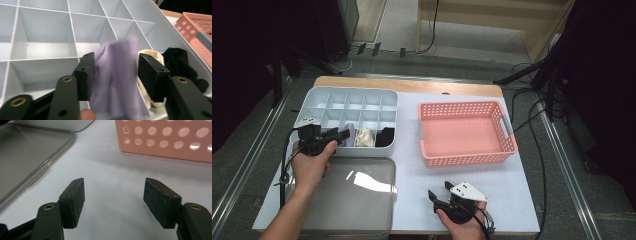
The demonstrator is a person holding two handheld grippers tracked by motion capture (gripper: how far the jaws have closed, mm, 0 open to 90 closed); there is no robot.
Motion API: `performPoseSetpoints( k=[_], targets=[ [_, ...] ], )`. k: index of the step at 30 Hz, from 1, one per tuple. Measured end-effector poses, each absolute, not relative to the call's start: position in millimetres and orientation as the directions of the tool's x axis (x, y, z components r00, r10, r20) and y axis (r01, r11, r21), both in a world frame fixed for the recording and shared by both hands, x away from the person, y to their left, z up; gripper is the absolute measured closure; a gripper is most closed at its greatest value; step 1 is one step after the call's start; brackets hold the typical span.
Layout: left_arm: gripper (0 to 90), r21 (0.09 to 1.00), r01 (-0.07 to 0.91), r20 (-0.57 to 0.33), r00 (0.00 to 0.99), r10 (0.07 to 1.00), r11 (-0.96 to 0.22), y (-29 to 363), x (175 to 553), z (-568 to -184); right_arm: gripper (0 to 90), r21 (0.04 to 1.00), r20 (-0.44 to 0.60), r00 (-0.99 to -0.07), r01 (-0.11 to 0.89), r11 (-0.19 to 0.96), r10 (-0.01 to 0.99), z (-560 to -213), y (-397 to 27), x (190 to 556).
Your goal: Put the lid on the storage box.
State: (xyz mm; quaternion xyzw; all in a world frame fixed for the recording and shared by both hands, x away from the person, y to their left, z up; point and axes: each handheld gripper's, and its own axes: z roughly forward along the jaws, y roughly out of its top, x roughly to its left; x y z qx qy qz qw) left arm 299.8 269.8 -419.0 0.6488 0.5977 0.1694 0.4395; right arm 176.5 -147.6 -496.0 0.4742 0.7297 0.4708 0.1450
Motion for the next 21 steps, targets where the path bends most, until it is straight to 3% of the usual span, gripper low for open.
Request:
performPoseSetpoints(
  k=[2,6,10,13,16,21],
  targets=[
    [48.1,0.770,0.629,-0.313,0.222,0.923,0.110,271,300,-419,34.2,0.824,0.235,-0.508,0.556,0.107,0.829,-496,-148,177],
    [62.0,0.768,0.631,-0.306,0.217,0.927,0.106,273,301,-419,34.4,0.823,0.238,-0.509,0.557,0.106,0.827,-496,-148,177],
    [53.7,0.780,0.611,-0.323,0.210,0.923,0.134,273,301,-418,34.6,0.821,0.241,-0.509,0.561,0.106,0.826,-497,-148,177],
    [55.1,0.782,0.611,-0.313,0.214,0.925,0.123,270,304,-418,34.8,0.821,0.241,-0.509,0.561,0.106,0.826,-497,-147,177],
    [80.9,0.771,0.634,-0.254,0.227,0.940,0.055,264,305,-418,34.8,0.821,0.239,-0.510,0.560,0.108,0.826,-497,-147,177],
    [87.0,0.744,0.668,-0.227,0.242,0.943,0.008,262,306,-420,35.1,0.821,0.243,-0.508,0.562,0.104,0.826,-497,-148,177]
  ],
)
